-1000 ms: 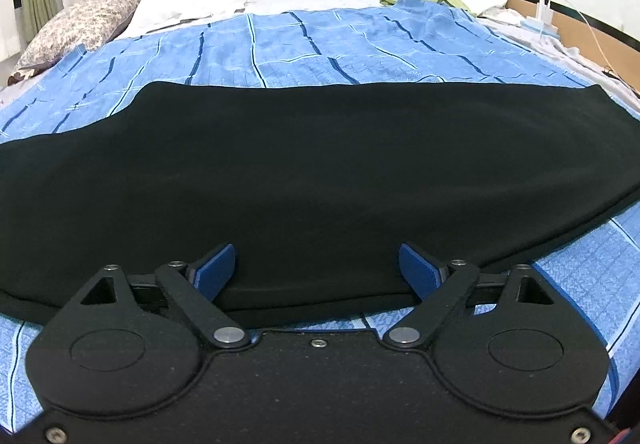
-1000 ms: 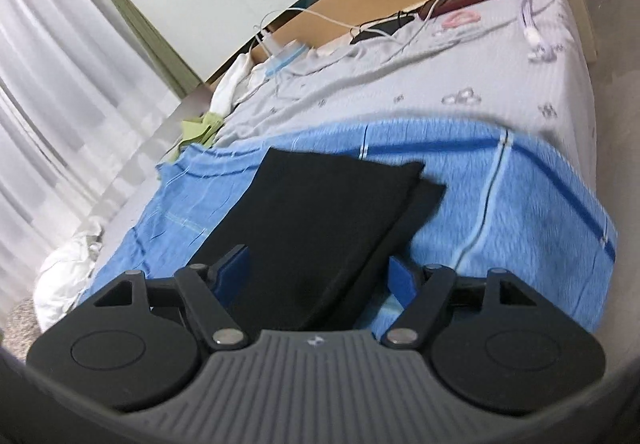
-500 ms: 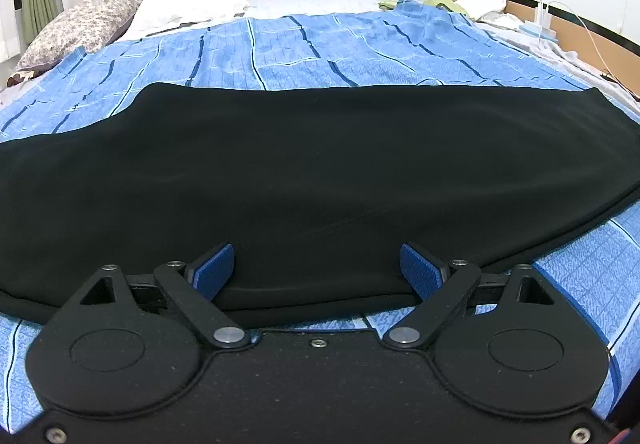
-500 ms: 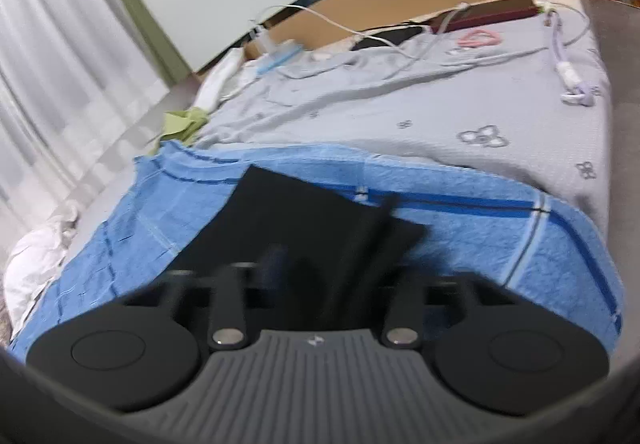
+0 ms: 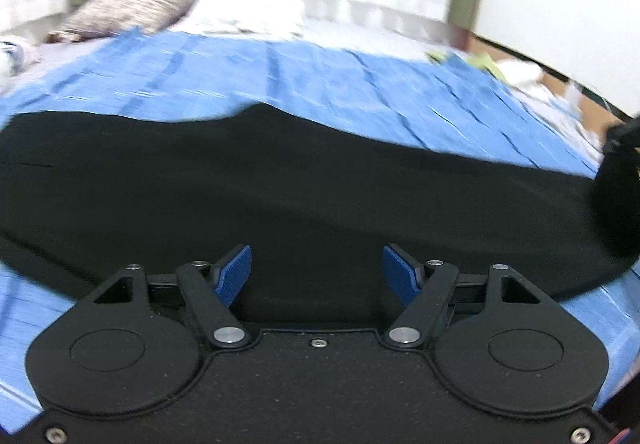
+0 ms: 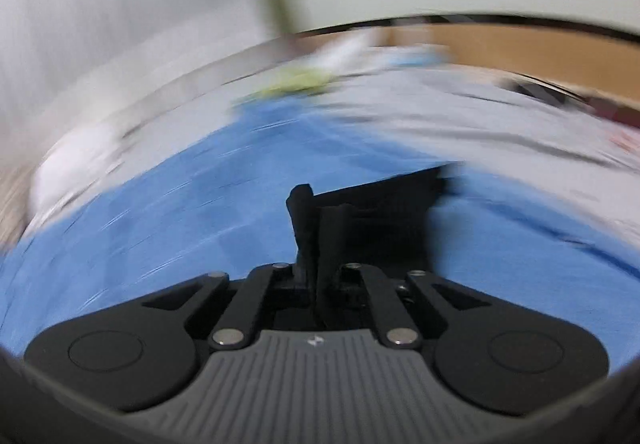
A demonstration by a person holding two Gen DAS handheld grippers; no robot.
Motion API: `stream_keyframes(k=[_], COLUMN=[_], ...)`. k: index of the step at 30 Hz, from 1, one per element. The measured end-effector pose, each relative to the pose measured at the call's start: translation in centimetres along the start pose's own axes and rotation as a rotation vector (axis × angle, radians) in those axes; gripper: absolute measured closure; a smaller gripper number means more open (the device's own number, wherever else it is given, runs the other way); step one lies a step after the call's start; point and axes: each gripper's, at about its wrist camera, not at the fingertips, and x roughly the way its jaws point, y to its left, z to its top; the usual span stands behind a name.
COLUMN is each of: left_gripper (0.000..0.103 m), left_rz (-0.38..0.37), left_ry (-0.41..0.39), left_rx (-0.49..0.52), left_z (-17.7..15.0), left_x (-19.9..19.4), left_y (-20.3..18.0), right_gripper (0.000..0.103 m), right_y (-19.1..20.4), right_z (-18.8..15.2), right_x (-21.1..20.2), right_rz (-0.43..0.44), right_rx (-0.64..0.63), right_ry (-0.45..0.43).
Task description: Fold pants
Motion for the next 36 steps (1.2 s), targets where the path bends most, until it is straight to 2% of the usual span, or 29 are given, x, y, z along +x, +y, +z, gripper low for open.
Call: stream_keyframes(k=[3,6,8,11,14,17,18,19,20,21,24,27,31,36], left_gripper=[0.032,0.032,0.033,0.033,0.033,0.033,0.033,0.033,0.033,0.032,0.031,0.028,0.023,0.019], left_rz=[0.046,0.078,0.095,0.100,0.096,0.078,0.069,0.058,0.045,0.036,0.017,-0.019,-0.120,-0.173], left_ry=[-0.021,-0.013,-0.001,-0.002,-0.013,-0.019,-0.019,-0.019,-0.019,-0.019,-0.026,-0.025,0.019,0.092], left_rx=[-0.037,-0.085,-0.117,-0.146,-0.156,-0.178,-0.187,-0.196,-0.205,-0.209,-0.198,-0.182,-0.169,-0.177], left_z=[0.1,-0.2,-0.4,-0.8,-0.7,-0.6,-0.5,-0.5,-0.4,-0.3,0.0,0.4,0.8,0.9], left_x=[-0.6,-0.7,-0.6,-0.7,-0.9,-0.9,-0.9,-0.9,-1.0,-0.9,-1.1,-1.1,0.0,2.7], left_y=[2.8,5.8,7.7,9.5,10.5,10.8,10.6,10.6,10.6,10.5,9.9,8.7,6.9,4.5], right_gripper=[0.096,0.096,0.096,0.096,0.095,0.093,0.083,0.078,0.053,0.039,0.032,0.026,0.024,0.023], right_y=[10.8,18.6,22.3,24.6,24.9,24.2,23.9,23.5,23.2,23.0,22.2,20.4,17.3,12.6], right_z=[-3.5,-9.1,-13.2,-17.0,-18.3,-18.2,-18.3,-18.3,-18.5,-18.7,-18.6,-18.5,-17.4,-16.2], right_x=[0.7,1.0,0.6,-0.6,-2.4,-3.1,-3.4,-3.4,-3.7,-3.9,-5.2,-7.1,-8.4,-9.5], right_rz=[0.198,0.371,0.450,0.494,0.505,0.534,0.551,0.569,0.585,0.606,0.668,0.681,0.628,0.397], right_rx=[-0.220,-0.372,-0.475,-0.561,-0.620,-0.606,-0.610,-0.612,-0.613,-0.611,-0.597,-0.592,-0.553,-0.550], right_ry=[0.074,0.199,0.272,0.302,0.249,0.264,0.262,0.258,0.262,0.271,0.272,0.241,0.198,0.067])
